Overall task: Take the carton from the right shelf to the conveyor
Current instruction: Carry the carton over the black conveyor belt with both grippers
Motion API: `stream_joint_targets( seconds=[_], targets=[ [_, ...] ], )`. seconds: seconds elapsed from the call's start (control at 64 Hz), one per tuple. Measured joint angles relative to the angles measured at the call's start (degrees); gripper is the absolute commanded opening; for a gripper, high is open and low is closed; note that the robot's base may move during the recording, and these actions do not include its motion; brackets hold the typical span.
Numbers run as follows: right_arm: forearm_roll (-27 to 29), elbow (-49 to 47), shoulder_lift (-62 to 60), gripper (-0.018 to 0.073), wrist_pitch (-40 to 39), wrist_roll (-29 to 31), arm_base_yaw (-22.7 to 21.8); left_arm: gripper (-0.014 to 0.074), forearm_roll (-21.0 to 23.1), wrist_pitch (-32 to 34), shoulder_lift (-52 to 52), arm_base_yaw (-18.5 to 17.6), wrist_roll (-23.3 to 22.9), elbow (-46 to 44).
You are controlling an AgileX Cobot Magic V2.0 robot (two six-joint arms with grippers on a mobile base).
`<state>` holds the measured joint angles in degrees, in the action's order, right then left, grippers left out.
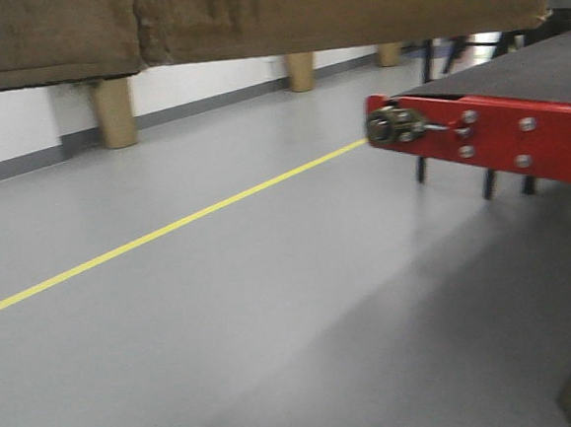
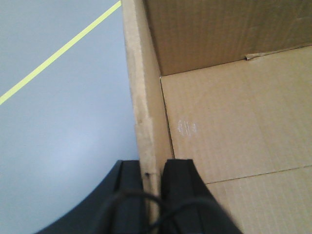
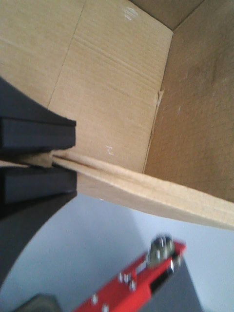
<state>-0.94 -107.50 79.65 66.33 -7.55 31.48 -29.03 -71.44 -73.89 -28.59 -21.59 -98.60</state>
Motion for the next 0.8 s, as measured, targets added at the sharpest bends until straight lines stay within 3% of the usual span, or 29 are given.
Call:
stream_joint_targets(
  seconds=[0.797],
  targets=[
    [0.23, 0.0, 0.0, -0.0067, -0.23, 0.0, 0.12, -0.002, -1.36, 0.21, 0.0, 0.0, 0.0, 0.0]
  ],
)
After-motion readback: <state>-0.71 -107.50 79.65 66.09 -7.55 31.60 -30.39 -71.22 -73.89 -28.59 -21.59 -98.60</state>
